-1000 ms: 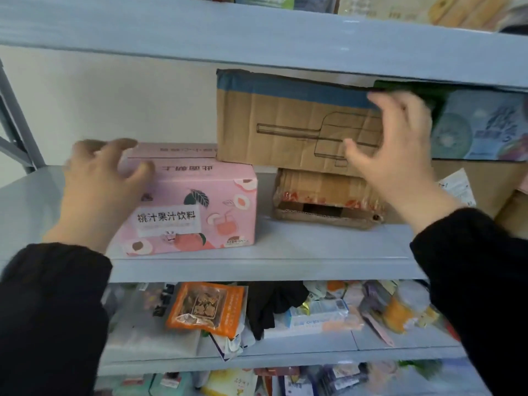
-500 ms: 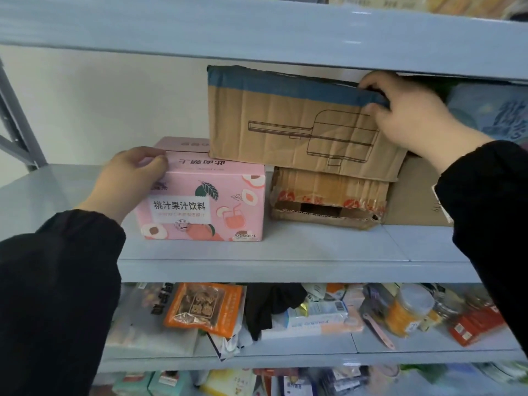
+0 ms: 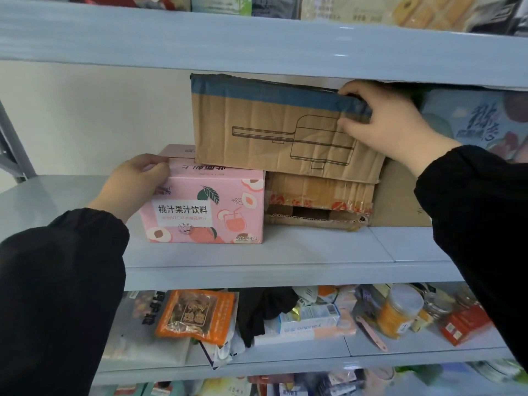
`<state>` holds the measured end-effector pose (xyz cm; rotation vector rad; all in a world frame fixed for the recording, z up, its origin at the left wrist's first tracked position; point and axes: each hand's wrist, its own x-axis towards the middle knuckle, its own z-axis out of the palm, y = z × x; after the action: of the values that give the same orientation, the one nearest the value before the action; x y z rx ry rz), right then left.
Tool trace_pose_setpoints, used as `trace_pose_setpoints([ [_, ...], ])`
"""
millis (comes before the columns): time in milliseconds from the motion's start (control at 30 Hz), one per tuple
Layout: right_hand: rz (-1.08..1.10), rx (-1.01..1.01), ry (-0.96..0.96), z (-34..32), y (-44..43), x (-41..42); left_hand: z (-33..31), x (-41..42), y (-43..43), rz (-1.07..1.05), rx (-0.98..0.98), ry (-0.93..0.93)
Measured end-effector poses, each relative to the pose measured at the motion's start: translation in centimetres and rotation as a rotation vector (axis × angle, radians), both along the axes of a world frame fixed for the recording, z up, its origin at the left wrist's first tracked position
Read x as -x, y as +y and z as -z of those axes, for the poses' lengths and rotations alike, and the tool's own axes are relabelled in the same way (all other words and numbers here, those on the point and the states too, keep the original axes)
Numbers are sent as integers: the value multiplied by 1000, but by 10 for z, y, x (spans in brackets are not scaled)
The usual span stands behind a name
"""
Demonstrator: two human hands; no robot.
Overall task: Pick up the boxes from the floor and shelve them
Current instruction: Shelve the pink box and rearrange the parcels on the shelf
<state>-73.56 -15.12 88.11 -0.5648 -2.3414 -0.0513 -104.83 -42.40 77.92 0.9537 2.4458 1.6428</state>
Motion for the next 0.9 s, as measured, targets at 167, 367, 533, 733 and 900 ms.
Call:
trace_pose_setpoints([
  [167, 168, 71, 57, 16, 5, -17, -5, -2, -20, -31, 61, 20],
  [367, 147, 113, 88, 15, 3, -17, -12, -66, 16, -52, 239, 754],
  [533, 66, 165, 156, 12, 6, -17, 18, -118, 61, -36, 496, 961],
  [733, 9, 197, 158, 10, 4, -7, 20, -107, 55, -214, 467, 940],
  [900, -17, 197, 154, 11, -1, 5, 20, -70, 9, -275, 515, 888],
])
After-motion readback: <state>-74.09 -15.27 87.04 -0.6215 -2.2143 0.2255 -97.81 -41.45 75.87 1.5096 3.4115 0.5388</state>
